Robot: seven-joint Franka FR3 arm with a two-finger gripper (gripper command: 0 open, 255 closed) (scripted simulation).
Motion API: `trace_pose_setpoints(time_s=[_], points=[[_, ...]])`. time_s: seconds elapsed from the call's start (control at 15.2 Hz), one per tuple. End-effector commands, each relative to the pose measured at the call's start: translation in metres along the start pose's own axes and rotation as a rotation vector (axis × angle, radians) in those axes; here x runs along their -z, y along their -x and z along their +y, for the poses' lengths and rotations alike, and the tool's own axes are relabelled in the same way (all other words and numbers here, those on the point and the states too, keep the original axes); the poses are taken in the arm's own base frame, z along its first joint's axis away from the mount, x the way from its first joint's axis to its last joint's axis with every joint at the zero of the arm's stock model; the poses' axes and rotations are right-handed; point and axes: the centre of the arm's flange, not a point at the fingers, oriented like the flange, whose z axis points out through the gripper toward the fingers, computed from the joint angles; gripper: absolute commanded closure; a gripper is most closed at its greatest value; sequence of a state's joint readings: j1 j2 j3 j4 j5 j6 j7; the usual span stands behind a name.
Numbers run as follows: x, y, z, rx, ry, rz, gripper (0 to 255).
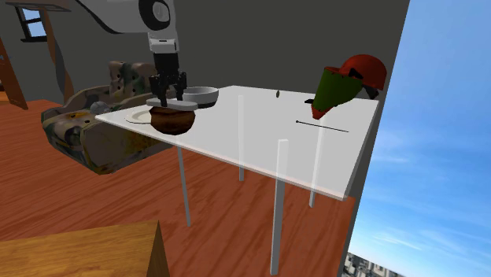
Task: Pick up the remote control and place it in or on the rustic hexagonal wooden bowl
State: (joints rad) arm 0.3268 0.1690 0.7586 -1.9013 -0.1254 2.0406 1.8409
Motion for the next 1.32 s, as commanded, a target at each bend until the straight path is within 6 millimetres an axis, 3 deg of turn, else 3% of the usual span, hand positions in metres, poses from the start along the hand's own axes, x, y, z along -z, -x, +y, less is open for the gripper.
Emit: trace_pose_setpoints(time_s=[0.0, 0.33, 0.4, 0.73, 0.99, 1.25], points=[[-0.001, 0.0, 0.0, 0.0, 0.0, 0.0, 255], [-0.001, 0.0, 0.0, 0.0, 0.0, 0.0, 255], [-0.001, 0.0, 0.0, 0.0, 0.0, 0.0, 0], [-0.001, 0.0, 0.0, 0.0, 0.0, 0.0, 0], [0.049, 0.0, 0.0, 0.0, 0.0, 0.0, 0], [0.049, 0.0, 0.0, 0.0, 0.0, 0.0, 0]])
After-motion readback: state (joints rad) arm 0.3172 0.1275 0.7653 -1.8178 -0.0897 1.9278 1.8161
